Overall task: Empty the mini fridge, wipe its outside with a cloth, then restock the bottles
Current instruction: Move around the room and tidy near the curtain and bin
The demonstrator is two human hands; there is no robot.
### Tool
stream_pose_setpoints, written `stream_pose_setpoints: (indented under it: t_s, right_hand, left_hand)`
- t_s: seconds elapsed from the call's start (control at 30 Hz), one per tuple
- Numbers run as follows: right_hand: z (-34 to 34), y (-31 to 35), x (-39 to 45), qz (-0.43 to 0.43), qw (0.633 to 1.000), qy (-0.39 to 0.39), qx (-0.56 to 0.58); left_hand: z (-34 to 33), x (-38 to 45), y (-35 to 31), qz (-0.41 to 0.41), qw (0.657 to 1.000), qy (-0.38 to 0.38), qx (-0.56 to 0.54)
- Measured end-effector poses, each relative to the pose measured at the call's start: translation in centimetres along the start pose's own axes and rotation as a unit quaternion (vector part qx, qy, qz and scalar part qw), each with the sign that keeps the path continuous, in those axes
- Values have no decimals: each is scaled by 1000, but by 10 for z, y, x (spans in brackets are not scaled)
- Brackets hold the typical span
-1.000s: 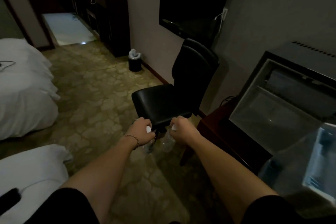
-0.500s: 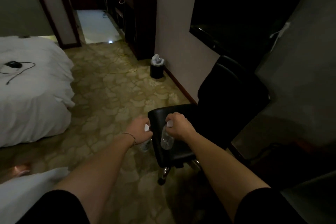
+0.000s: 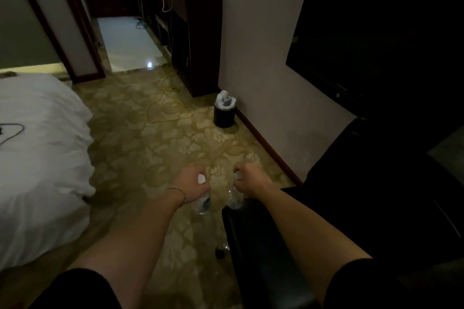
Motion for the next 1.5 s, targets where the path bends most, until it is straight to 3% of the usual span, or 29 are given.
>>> stream_pose_setpoints:
  t_s: [0.83, 1.27, 1.5]
  right_hand:
    - [170, -1, 659, -38, 999, -30, -9]
    - [224, -96, 944, -138, 987, -60, 49]
    - [229, -153, 1085, -130, 990, -35, 52]
  left_hand:
    - [126, 666, 120, 4, 999, 30, 19]
    - [94, 1004, 144, -56, 989, 121, 71]
    - [42, 1144, 167, -41, 985, 145, 79]
Point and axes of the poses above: each hand's wrist, its own x-axis towards the middle knuckle, its own z-axis out of the back of the hand, y = z × x, the point moved 8 cm from there along x, towards the middle knuckle, and after that the axes turned 1 degree about x, right-handed, at the moved point
